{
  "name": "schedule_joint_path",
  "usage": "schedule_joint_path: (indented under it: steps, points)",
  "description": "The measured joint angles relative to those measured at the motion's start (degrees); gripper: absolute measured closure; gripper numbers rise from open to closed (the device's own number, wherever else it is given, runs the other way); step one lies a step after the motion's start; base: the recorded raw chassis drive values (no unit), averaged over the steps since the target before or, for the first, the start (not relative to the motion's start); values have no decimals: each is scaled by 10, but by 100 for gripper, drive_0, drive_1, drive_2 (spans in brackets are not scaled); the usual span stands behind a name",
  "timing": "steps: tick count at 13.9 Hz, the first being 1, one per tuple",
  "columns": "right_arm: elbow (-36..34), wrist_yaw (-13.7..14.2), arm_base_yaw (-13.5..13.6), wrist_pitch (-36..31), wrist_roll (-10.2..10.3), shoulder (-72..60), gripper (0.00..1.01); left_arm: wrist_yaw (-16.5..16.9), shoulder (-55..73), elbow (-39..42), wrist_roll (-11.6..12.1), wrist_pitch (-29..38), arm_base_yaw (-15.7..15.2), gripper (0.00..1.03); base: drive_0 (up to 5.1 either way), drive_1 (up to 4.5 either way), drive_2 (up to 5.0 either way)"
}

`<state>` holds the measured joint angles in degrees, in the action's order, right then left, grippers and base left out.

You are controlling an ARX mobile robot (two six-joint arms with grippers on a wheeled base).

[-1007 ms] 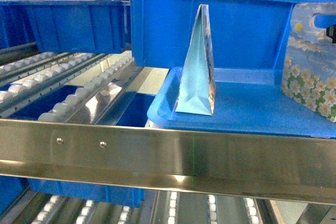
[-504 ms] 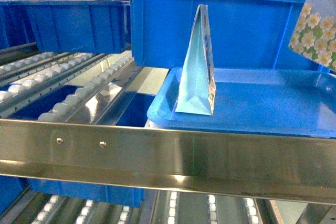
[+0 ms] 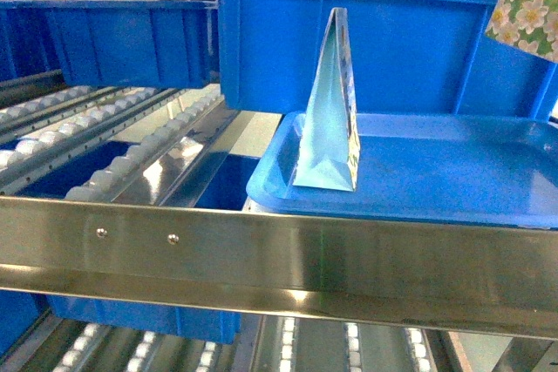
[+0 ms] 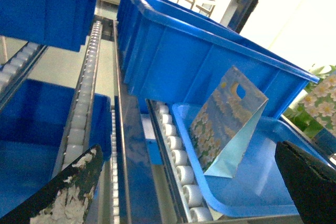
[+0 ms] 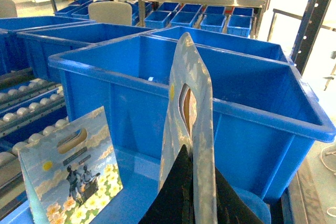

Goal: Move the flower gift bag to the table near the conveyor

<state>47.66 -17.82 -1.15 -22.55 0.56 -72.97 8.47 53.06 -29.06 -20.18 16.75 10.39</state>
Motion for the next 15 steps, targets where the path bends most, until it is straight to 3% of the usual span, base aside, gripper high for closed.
schedule_joint_path:
  steps: [2, 5, 7, 10, 15]
  points:
    - [-3, 0, 0, 0, 0, -1, 99, -73, 47, -27, 45, 35, 81, 5, 0, 0, 0]
    - [-3, 0, 0, 0, -1, -1, 99, -138, 116, -42, 113, 90, 150, 5, 0, 0, 0]
    - [-3, 0, 0, 0, -1, -1, 99, -154, 174, -69, 146, 106, 160, 5, 0, 0, 0]
    - [-3, 0, 0, 0, -1, -1, 99, -153, 238, -109, 175, 111, 168, 5, 0, 0, 0]
    - [-3, 0, 0, 0, -1, -1, 99, -146, 244, -115, 181, 116, 168, 5, 0, 0, 0]
